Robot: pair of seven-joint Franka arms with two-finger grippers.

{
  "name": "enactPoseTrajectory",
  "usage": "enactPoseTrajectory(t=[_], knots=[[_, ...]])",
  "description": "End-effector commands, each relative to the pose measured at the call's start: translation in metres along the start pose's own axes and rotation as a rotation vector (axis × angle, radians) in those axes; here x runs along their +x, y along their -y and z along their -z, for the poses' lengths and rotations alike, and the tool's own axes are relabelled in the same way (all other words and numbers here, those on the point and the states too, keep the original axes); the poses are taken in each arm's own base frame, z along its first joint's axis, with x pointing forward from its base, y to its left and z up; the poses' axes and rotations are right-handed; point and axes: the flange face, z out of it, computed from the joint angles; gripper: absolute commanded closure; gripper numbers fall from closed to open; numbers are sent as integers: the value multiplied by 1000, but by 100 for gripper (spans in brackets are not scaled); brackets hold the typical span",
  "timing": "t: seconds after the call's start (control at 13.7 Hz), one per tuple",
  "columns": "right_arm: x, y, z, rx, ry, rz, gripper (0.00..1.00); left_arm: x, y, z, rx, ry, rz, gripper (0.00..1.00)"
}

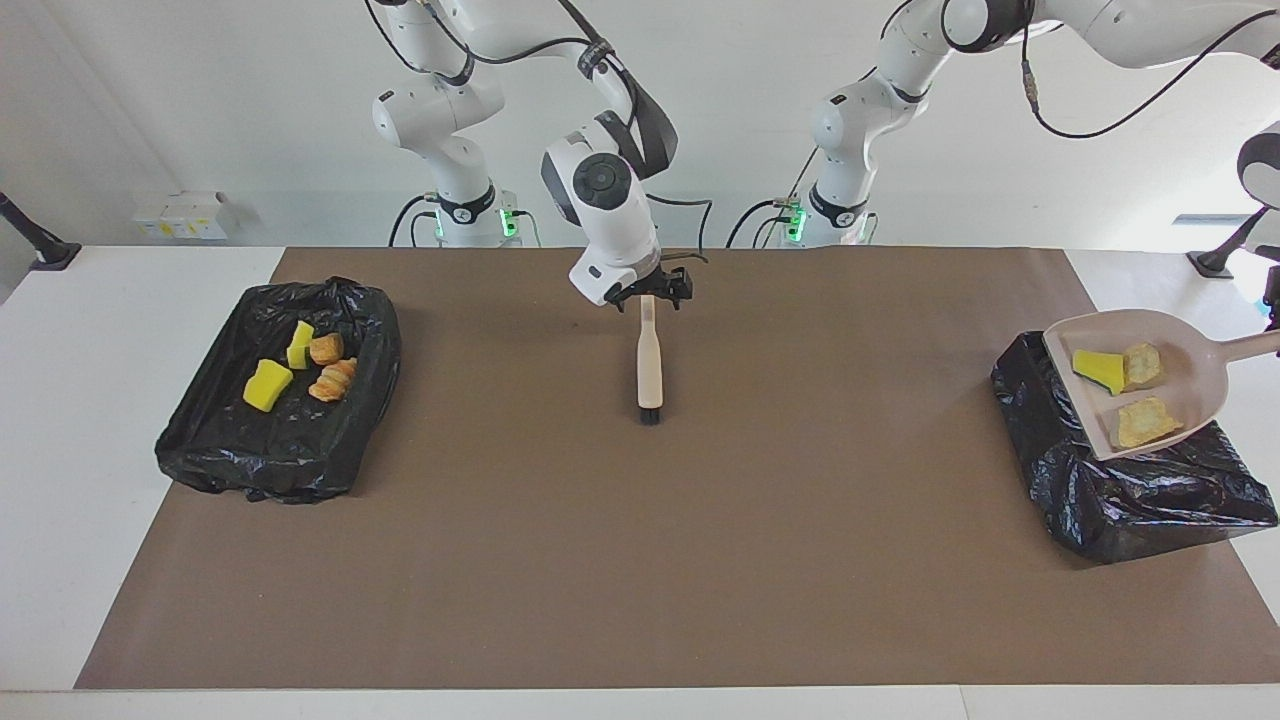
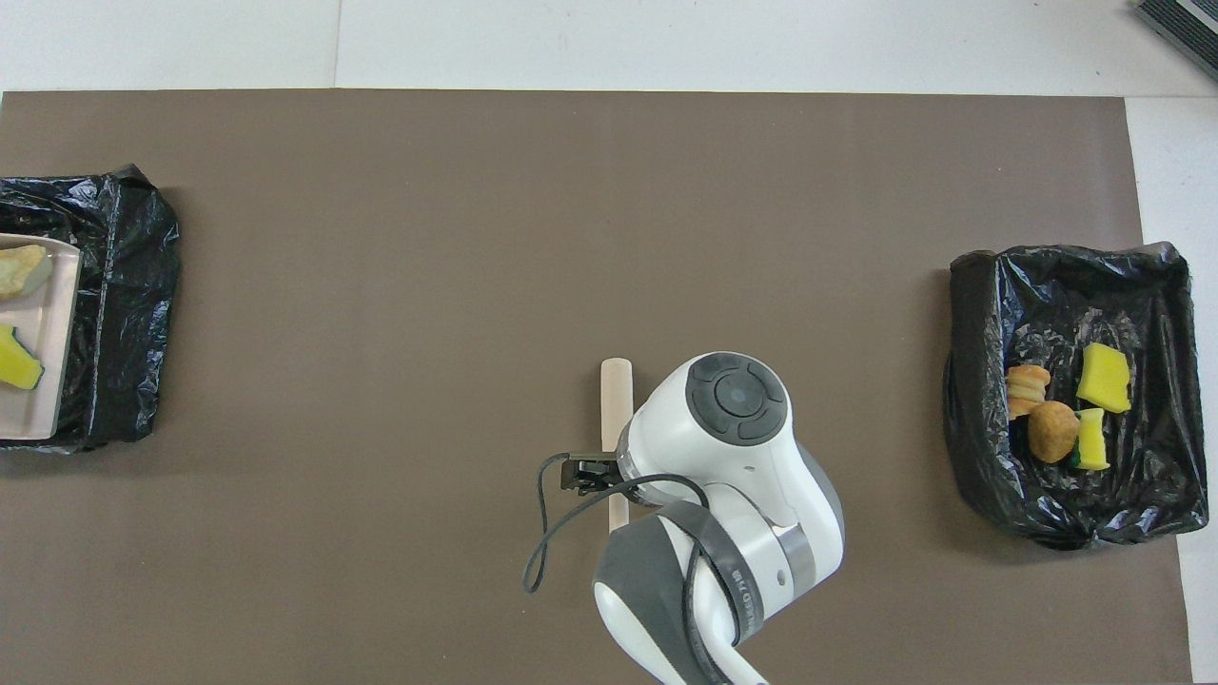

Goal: Sweep and dump trash in bin
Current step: 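Tip the dustpan over the bin while the right gripper sets the brush down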

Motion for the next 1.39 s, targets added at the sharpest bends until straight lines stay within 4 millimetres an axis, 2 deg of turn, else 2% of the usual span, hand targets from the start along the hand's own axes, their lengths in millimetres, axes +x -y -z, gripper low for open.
enactPoseTrajectory(t=[0.0,0.15,0.29,0.37,0.44,0.59,0.73,0.81,0.95,1.17,1.32], knots=[[9,-30,44,-31,-40,101,0,1,11,27,5,160,13,100],[4,-58,86,-69,-117,92,0,3,12,45,15,239,33,100],[-8,-83,117,-104,-144,63,0,2,9,60,17,323,56,100],[-10,-97,135,-155,-186,57,0,9,12,73,27,378,32,100],[-9,-106,154,-201,-228,51,0,6,9,84,35,411,25,100],[-4,-125,178,-231,-275,20,0,10,7,105,58,422,26,100],[-3,-153,196,-231,-293,-42,0,15,5,126,85,411,32,100],[-4,-161,205,-229,-292,-68,0,19,5,129,85,395,37,100],[-5,-179,231,-218,-331,-105,0,31,3,131,97,247,81,100],[-8,-193,255,-220,-335,-134,0,60,5,129,82,30,122,100],[-9,-195,254,-217,-324,-139,0,81,4,125,84,-118,135,100]])
